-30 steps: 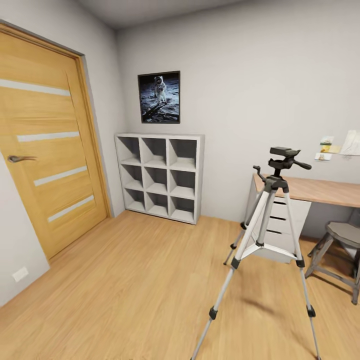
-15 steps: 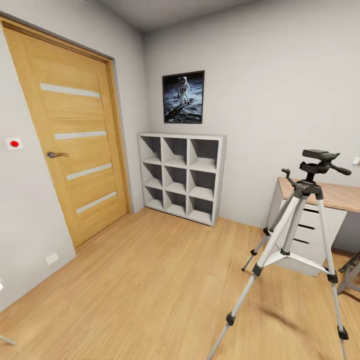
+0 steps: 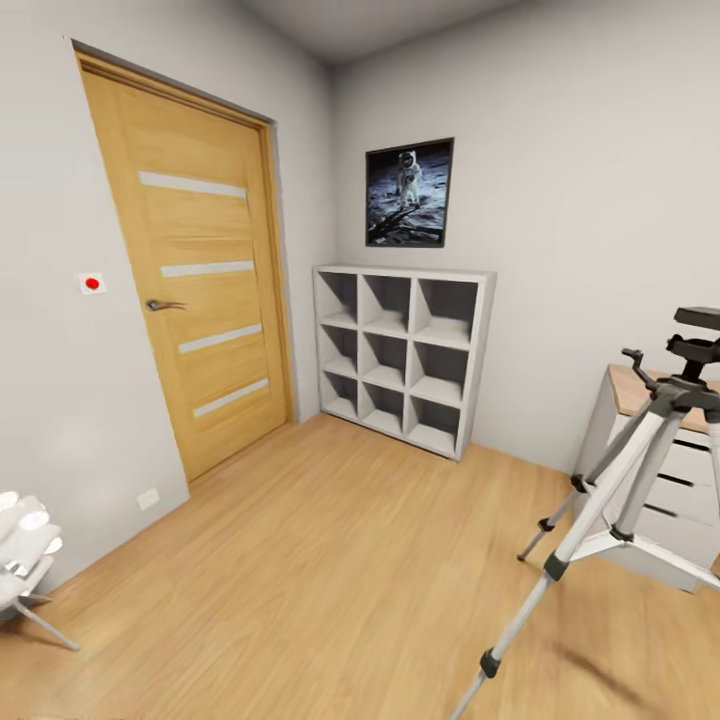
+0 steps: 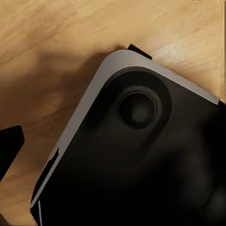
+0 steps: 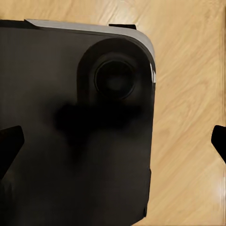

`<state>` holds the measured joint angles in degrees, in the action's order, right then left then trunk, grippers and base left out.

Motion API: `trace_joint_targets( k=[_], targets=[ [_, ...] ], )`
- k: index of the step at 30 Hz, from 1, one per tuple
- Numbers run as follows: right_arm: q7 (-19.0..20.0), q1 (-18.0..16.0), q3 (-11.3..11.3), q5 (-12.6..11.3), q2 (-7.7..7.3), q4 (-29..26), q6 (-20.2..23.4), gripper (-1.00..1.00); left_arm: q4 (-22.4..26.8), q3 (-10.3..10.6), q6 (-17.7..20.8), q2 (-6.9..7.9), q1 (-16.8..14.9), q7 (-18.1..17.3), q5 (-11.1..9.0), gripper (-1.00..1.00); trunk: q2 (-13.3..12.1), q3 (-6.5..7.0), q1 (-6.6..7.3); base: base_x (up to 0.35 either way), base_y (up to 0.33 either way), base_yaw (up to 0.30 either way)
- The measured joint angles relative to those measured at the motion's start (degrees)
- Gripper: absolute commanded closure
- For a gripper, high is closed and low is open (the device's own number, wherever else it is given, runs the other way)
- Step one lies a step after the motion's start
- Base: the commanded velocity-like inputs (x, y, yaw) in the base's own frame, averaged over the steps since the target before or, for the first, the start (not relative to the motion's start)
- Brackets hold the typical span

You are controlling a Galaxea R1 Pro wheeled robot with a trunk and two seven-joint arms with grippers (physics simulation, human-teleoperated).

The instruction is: Attach the digital camera to the camera tripod in the bedroom.

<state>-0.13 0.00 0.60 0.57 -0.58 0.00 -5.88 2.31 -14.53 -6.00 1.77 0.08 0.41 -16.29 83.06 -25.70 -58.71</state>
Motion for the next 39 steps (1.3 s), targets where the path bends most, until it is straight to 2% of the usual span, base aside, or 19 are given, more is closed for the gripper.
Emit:
trace_joint_targets(
  k=[13,39],
  targets=[
    [0.0,0.0,-0.1,-0.1,0.01,0.0,0.1,-1.00,0.0,0.1,0.0,0.00,0.0,0.0,0.3,-1.00,0.0,0.00,0.00,0.176,-0.163,0.052],
    [0.0,0.0,0.0,0.1,-0.12,0.0,0.0,-1.00,0.0,0.1,0.0,-0.02,0.0,0.0,-0.1,-1.00,0.0,0.00,0.00,0.031,-0.020,0.001]
  ],
)
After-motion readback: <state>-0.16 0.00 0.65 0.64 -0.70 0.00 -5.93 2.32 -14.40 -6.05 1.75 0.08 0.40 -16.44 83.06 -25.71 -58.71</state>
